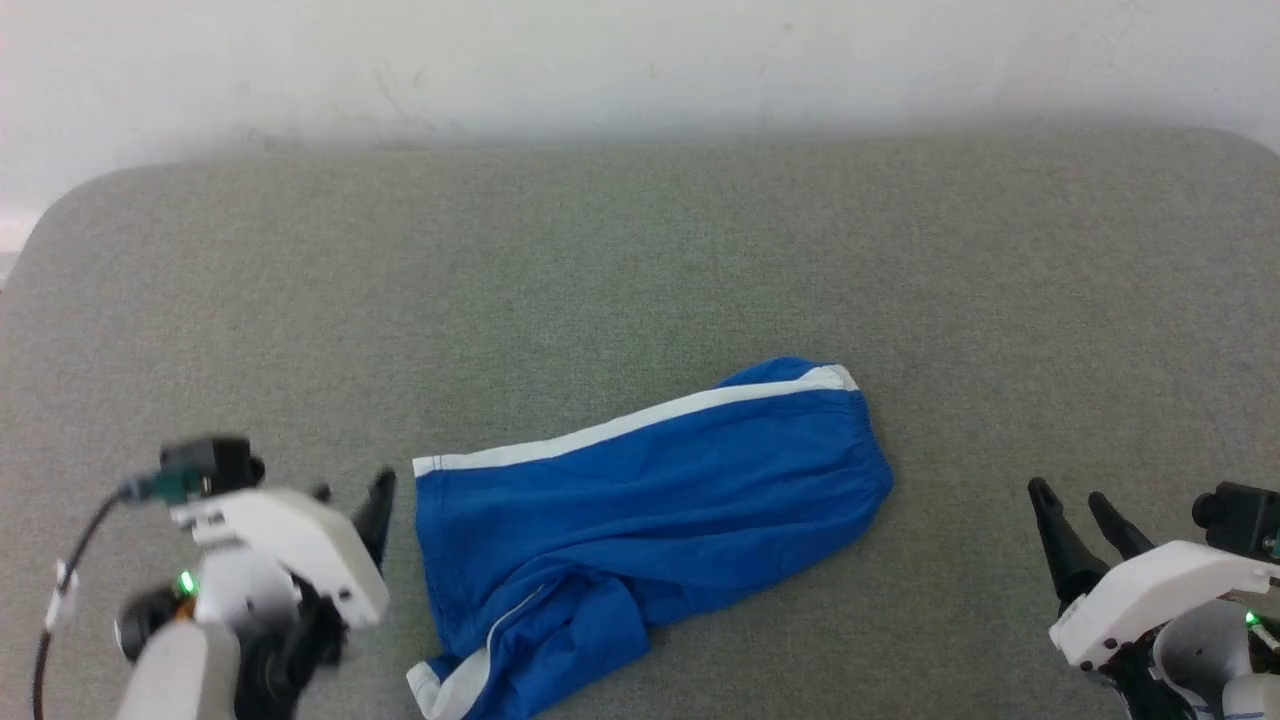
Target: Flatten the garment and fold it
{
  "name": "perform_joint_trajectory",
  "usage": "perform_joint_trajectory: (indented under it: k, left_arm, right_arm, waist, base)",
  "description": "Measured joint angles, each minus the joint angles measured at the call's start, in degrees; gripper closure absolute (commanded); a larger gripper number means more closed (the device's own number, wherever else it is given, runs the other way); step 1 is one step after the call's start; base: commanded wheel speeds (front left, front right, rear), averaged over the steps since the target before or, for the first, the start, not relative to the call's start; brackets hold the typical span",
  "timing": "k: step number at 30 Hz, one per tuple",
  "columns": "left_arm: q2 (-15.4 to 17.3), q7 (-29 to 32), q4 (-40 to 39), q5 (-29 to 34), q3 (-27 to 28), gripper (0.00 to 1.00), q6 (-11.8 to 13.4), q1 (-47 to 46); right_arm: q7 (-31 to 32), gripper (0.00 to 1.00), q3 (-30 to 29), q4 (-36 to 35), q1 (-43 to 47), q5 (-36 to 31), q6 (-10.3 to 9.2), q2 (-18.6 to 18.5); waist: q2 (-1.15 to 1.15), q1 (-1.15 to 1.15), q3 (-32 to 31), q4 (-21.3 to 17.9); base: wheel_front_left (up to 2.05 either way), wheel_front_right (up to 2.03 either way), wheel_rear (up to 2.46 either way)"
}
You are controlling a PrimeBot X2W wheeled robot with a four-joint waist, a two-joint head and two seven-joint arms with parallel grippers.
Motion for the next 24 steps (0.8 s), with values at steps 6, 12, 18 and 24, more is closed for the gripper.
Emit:
perform_joint_trajectory:
  k: [6,12,18,24]
  left_arm:
    - [4.9,4.7,4.3,7.53,-7.88,0.0,-3.74,-11.01]
    - [6.35,8.9,15.5,8.96,-10.32,0.0,-4.79,-14.96]
    - [6.37,8.25,21.21,8.8,-10.49,0.0,-5.12,-16.62]
    - [5.39,6.26,23.56,5.66,-9.42,1.0,-6.76,-18.22]
  right_arm:
    - [0.82,0.0,0.8,-0.74,-0.49,0.0,0.0,-0.01]
    - [0.34,0.0,1.48,-0.54,-1.35,0.34,0.0,0.05]
    - [-0.21,0.0,0.49,-0.32,-1.38,0.34,0.0,0.02]
    - [-0.21,0.0,0.58,-0.37,-1.57,0.03,0.0,-0.03]
  waist:
    - [0.0,0.01,1.32,-0.42]
    - [0.0,0.01,2.38,-2.59]
    - [0.0,0.0,3.94,-4.07]
    - [-0.01,0.0,4.94,-4.16]
  base:
    - [0.0,0.0,0.0]
    - [0.0,0.0,0.0]
    - [0.0,0.0,0.0]
    - [0.0,0.0,0.0]
